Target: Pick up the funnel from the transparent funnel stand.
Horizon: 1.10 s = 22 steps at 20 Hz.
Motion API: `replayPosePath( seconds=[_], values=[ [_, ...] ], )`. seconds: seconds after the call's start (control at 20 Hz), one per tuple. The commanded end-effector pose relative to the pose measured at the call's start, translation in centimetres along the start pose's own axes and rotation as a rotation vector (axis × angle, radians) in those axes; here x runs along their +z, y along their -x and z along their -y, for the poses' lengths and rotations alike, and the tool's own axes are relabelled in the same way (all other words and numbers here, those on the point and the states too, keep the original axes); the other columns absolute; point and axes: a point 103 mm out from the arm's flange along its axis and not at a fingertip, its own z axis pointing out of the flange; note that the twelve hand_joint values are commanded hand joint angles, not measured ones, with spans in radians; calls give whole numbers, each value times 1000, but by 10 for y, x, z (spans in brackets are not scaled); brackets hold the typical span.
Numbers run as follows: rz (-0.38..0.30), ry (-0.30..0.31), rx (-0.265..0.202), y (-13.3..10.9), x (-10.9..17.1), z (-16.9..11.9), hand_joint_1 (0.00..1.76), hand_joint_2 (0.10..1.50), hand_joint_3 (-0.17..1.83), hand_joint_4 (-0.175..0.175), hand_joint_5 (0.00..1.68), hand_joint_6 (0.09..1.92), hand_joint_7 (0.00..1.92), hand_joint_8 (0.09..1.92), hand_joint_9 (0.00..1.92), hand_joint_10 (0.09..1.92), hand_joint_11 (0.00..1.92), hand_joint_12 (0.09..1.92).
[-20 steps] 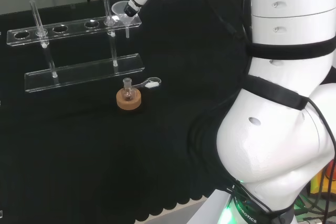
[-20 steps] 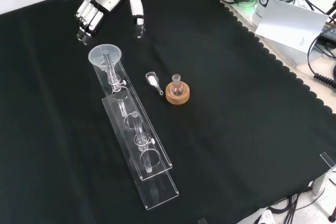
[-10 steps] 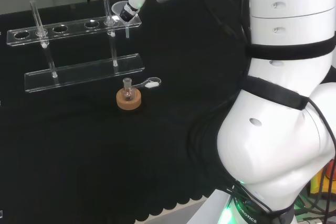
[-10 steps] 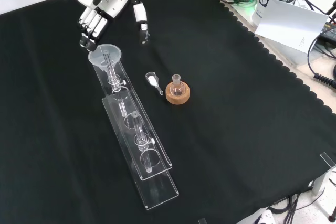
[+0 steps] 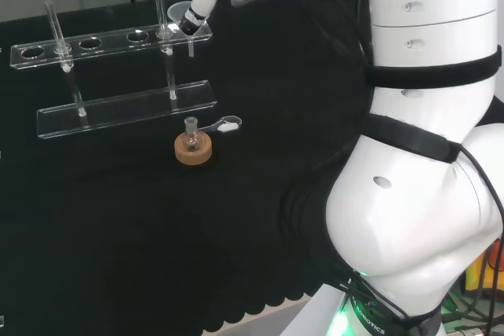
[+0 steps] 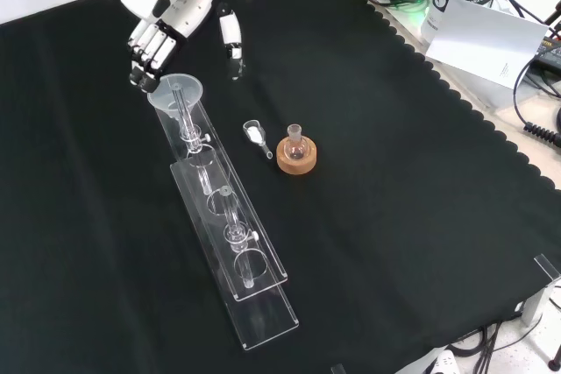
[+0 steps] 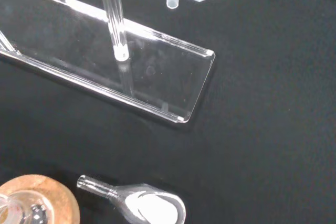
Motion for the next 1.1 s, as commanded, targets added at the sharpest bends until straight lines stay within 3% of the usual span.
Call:
replayPosePath(
  seconds=[0.05,1.1],
  values=[
    [13,28,4,4,4,-9,617,724,192,-47,7,87,19,87,2,786,86,1439],
    [9,16,-11,6,17,-30,646,733,208,-49,13,87,45,87,23,840,111,1423]
  ],
)
